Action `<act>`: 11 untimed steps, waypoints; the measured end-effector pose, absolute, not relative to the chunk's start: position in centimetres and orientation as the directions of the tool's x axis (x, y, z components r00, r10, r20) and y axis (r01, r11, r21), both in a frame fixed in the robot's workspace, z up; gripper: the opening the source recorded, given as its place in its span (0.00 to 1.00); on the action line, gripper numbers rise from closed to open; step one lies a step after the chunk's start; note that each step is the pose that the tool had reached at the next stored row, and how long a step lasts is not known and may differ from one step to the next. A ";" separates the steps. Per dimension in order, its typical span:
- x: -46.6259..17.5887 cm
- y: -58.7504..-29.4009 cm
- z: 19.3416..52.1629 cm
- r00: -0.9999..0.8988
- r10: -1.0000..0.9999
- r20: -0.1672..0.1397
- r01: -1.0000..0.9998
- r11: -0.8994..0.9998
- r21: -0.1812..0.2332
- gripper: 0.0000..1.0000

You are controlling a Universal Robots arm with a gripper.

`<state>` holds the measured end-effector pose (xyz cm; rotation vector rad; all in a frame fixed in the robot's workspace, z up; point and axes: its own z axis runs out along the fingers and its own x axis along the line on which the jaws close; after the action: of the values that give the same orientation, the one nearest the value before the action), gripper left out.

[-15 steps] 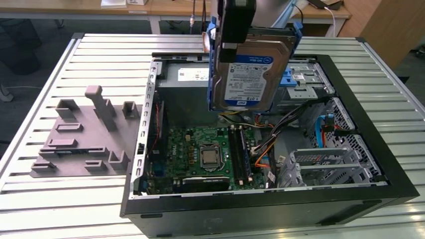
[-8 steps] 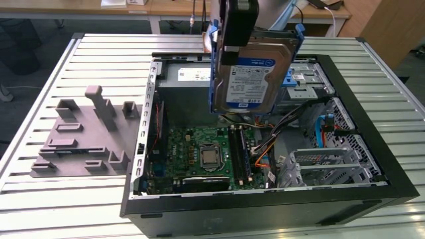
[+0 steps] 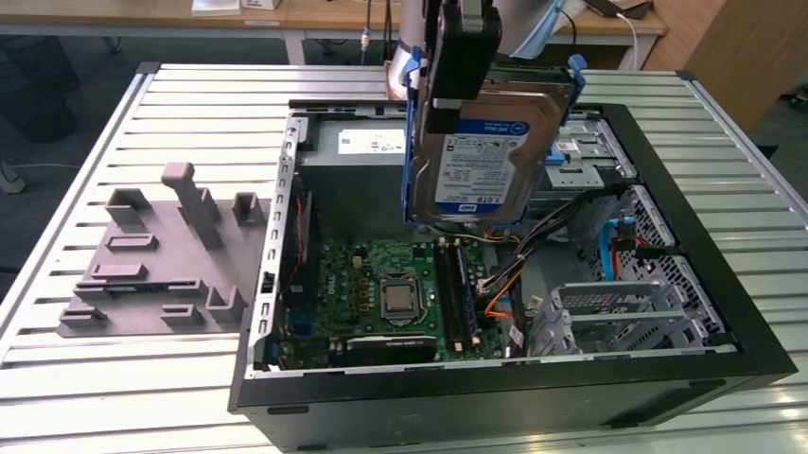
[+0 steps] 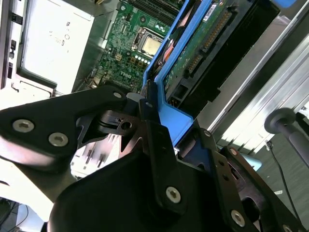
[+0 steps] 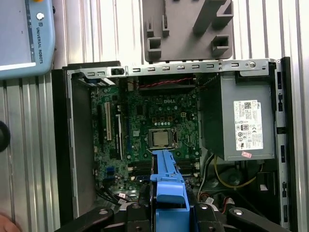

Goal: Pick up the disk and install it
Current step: 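Insert the disk into the insertion slot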

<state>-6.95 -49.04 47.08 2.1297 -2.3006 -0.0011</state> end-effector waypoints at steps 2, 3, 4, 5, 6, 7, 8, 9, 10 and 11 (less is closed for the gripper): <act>-6.9 -49.0 47.1 -0.077 -0.997 0.005 -0.997 0.077 0.005 0.36; -6.9 -49.0 47.1 -0.077 -0.997 0.005 -0.997 0.077 0.005 0.36; -6.9 -49.1 47.1 -0.077 -0.997 0.005 -0.997 0.077 0.005 0.36; -6.9 -49.1 47.1 -0.077 -0.997 0.005 -0.997 0.077 0.005 0.36; -6.9 -49.1 47.1 -0.077 -0.997 0.005 -0.997 0.077 0.005 0.36; -6.9 -49.1 47.1 -0.077 -0.997 0.005 -0.997 0.077 0.005 0.36; -6.9 -49.1 47.1 -0.077 -0.997 0.005 -0.997 0.077 0.005 0.36; -6.9 -49.1 47.1 -0.077 -0.997 0.005 -0.997 0.077 0.005 0.36; -6.9 -49.1 47.1 -0.077 -0.997 0.005 -0.997 0.077 0.005 0.36; -6.9 -49.1 47.1 -0.077 -0.997 0.005 -0.997 0.077 0.005 0.36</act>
<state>-6.92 -49.06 47.09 2.1296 -2.3004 -0.0009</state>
